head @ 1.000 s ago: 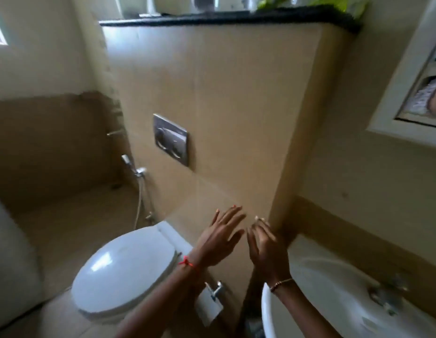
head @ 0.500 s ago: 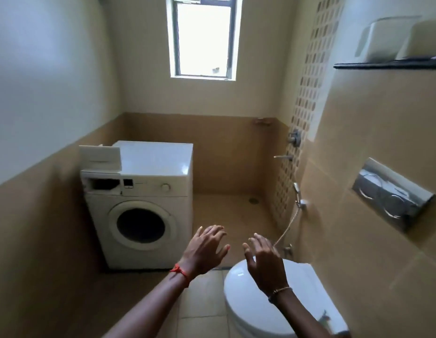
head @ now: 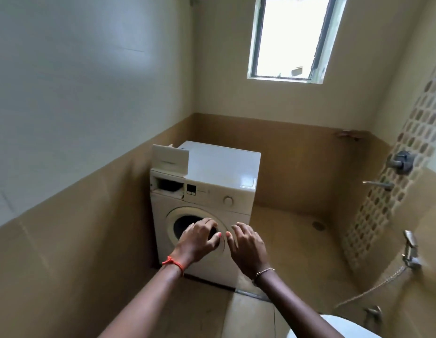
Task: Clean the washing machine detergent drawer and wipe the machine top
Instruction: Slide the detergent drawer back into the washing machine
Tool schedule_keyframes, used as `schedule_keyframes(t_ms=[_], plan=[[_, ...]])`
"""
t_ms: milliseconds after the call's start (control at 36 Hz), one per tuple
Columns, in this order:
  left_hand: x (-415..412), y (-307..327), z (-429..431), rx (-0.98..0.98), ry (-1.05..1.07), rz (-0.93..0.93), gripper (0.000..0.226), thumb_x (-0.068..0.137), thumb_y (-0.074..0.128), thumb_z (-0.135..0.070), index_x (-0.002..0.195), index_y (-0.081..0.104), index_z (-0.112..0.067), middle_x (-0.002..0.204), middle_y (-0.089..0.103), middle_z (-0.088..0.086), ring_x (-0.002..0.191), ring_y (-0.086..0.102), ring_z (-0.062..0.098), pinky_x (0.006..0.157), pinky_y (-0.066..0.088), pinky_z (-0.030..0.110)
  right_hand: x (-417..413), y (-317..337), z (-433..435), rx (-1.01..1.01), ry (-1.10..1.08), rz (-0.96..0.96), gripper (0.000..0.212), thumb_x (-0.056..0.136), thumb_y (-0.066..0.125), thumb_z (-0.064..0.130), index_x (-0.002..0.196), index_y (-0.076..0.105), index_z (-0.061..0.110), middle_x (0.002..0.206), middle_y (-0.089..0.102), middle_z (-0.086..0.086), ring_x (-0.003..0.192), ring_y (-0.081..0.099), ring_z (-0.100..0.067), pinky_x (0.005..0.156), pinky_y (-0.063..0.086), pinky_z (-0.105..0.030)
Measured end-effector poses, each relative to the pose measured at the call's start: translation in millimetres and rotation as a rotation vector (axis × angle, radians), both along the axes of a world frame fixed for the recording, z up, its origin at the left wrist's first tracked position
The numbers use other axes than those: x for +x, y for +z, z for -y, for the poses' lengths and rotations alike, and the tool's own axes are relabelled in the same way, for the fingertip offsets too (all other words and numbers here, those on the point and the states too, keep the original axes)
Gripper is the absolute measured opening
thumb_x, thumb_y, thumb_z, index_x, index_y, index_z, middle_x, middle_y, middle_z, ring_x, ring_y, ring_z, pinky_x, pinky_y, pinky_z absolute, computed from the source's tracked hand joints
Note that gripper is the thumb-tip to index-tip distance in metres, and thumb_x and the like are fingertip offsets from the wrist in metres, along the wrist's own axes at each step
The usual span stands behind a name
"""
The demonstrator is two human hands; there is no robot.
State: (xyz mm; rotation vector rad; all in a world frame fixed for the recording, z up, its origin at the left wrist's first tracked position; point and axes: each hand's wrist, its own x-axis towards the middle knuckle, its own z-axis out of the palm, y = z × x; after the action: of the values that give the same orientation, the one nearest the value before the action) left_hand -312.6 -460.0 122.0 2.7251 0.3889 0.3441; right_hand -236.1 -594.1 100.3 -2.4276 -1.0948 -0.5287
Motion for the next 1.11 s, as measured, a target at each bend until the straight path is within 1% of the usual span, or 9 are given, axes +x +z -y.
schedule_keyframes(t_ms=[111,222,306,472,667,750,889,972,1111], plan=[[31,1,-45,-0.055,0.063,-0.022,0.033,0.093,0.049,-0.035,0.118,0.056,-0.014,0.122,0.058,0.001,0.111,0.056,0.02,0.09,0.043,0.03,40,0,-50,-0.001,0.049,-0.053,0.04,0.086,0.038,0.039,0.087,0.069,0.013,0.089,0.07,-0.003,0.081,0.068,-0.02,0.065,0.056,-0.03],[64,-1,-88,-0.129,0.126,-0.037,0.035,0.093,0.05,-0.036,0.121,0.056,-0.016,0.126,0.058,0.001,0.114,0.056,0.019,0.092,0.045,0.034,70,7,-96,0.014,0.111,-0.115,0.052,0.089,0.029,0.041,0.097,0.067,0.006,0.1,0.069,-0.011,0.091,0.066,-0.027,0.074,0.054,-0.037],[91,1,-115,-0.154,0.154,-0.014,0.039,0.093,0.05,-0.036,0.126,0.054,-0.015,0.131,0.056,0.003,0.118,0.054,0.019,0.094,0.045,0.033,97,9,-126,0.007,0.139,-0.102,0.046,0.092,0.034,0.038,0.104,0.065,0.005,0.106,0.067,-0.012,0.097,0.063,-0.028,0.079,0.051,-0.038],[137,3,-158,-0.21,0.176,-0.002,0.041,0.094,0.049,-0.035,0.129,0.052,-0.013,0.133,0.054,0.005,0.12,0.053,0.02,0.096,0.043,0.033,148,7,-175,-0.025,0.146,-0.148,0.037,0.093,0.041,0.034,0.106,0.063,0.007,0.105,0.066,-0.011,0.097,0.062,-0.028,0.08,0.05,-0.037],[192,3,-216,-0.35,0.244,0.024,0.035,0.094,0.051,-0.032,0.119,0.058,-0.009,0.121,0.061,0.008,0.108,0.058,0.021,0.085,0.047,0.029,197,4,-227,0.011,0.129,-0.179,0.049,0.092,0.03,0.042,0.1,0.063,0.007,0.098,0.066,-0.011,0.09,0.063,-0.028,0.073,0.049,-0.034],[215,2,-245,-0.442,0.269,0.037,0.035,0.092,0.053,-0.034,0.115,0.062,-0.009,0.116,0.064,0.01,0.101,0.061,0.021,0.087,0.051,0.035,219,0,-251,0.021,0.111,-0.206,0.041,0.091,0.039,0.035,0.102,0.064,0.005,0.099,0.067,-0.013,0.091,0.063,-0.029,0.074,0.05,-0.036],[253,-4,-296,-0.508,0.255,0.018,0.04,0.094,0.051,-0.034,0.122,0.058,-0.006,0.121,0.062,0.012,0.106,0.06,0.023,0.092,0.049,0.037,257,-12,-299,0.015,0.055,-0.234,0.04,0.089,0.044,0.034,0.101,0.066,0.003,0.097,0.069,-0.014,0.086,0.065,-0.031,0.071,0.051,-0.036],[273,-9,-325,-0.571,0.275,0.021,0.038,0.095,0.049,-0.033,0.119,0.059,-0.006,0.117,0.063,0.012,0.102,0.06,0.021,0.088,0.05,0.034,274,-19,-328,0.004,0.043,-0.258,0.041,0.091,0.042,0.034,0.103,0.065,0.003,0.098,0.068,-0.013,0.086,0.065,-0.03,0.071,0.051,-0.035],[302,-19,-370,-0.718,0.357,0.071,0.033,0.097,0.045,-0.034,0.112,0.059,-0.008,0.103,0.064,0.007,0.088,0.056,0.016,0.067,0.041,0.023,301,-26,-370,-0.074,0.023,-0.307,0.038,0.099,0.037,0.034,0.116,0.057,0.007,0.113,0.062,-0.01,0.1,0.058,-0.025,0.081,0.044,-0.029]])
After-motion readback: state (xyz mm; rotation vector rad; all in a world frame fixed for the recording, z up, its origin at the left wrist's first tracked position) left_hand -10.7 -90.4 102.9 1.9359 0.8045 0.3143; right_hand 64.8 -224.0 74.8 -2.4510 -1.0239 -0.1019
